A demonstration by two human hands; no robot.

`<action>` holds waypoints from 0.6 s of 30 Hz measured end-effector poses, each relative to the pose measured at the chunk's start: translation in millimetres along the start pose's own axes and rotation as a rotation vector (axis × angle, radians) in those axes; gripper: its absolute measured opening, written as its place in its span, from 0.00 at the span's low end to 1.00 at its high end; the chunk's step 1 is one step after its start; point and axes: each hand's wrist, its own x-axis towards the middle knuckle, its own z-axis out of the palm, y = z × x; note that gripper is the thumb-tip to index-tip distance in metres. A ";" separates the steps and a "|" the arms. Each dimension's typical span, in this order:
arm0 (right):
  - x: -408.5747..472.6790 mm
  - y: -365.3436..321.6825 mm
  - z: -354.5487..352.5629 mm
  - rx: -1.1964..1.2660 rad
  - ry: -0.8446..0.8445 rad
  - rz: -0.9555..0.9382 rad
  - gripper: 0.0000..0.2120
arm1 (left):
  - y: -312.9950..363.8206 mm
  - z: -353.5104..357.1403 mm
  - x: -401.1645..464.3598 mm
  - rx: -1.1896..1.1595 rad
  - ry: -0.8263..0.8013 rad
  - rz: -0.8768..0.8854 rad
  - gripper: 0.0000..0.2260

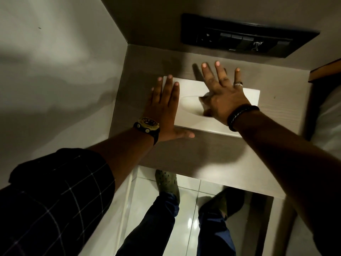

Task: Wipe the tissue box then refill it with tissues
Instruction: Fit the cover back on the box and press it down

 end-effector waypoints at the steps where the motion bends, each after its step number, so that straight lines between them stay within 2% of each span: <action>1: 3.6 -2.5 -0.6 0.010 0.004 0.009 0.13 | 0.1 -0.4 0.1 0.000 -0.006 0.001 0.64; 6: 5.2 -3.6 -0.5 0.094 0.032 -0.029 0.20 | 1.7 -2.9 0.0 0.005 -0.023 0.004 0.64; 13: 2.1 0.0 0.3 0.247 0.054 -0.023 0.24 | 1.5 -2.3 0.0 -0.007 -0.011 0.013 0.64; 18: 4.4 -0.3 -2.0 0.256 0.030 -0.043 0.26 | 0.6 -1.5 -0.3 -0.023 -0.010 0.013 0.63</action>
